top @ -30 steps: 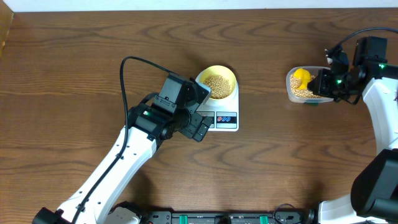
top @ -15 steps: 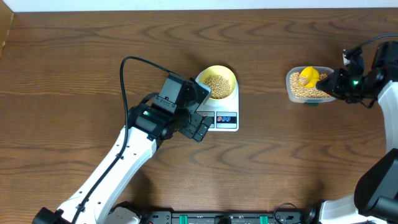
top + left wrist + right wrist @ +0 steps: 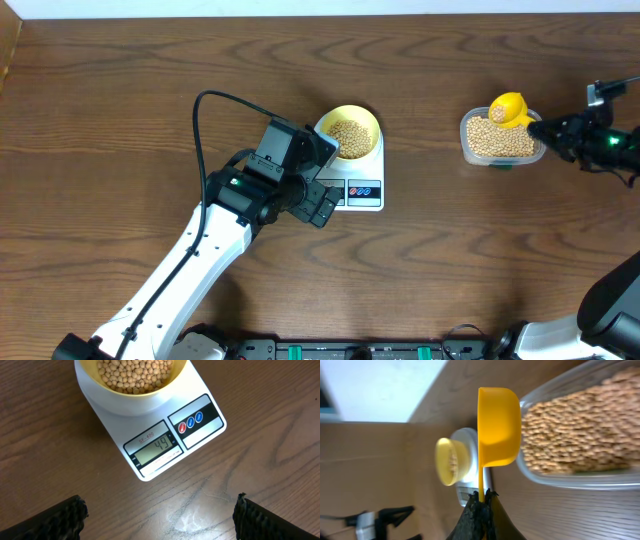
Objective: Scoop item into bowl and weigh 50g on scale
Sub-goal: 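Carry the filled scoop with the right gripper over the yellow bowl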
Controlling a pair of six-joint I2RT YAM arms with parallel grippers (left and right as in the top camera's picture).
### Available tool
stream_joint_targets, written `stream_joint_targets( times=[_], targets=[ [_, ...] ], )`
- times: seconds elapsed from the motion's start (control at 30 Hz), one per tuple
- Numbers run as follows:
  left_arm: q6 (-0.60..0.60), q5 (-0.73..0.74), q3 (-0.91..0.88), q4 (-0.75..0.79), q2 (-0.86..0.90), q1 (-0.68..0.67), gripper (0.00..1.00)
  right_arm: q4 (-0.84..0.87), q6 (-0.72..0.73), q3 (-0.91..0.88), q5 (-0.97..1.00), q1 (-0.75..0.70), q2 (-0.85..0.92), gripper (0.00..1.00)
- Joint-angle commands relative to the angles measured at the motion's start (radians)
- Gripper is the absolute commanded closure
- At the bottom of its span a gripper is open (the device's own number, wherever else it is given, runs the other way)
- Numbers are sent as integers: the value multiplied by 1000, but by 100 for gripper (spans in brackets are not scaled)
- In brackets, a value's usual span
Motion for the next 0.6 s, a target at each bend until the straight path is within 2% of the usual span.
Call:
stream_joint_targets(
  times=[0.0, 0.17, 0.57],
  targets=[
    [-6, -10, -13, 0, 2, 0, 4, -4, 8, 0, -169, 2, 5, 99],
    [-6, -10, -13, 0, 2, 0, 4, -2, -30, 0, -267, 40, 5, 99],
    [-6, -10, -13, 0, 2, 0, 4, 40, -31, 0, -266, 267, 5, 99]
  ],
)
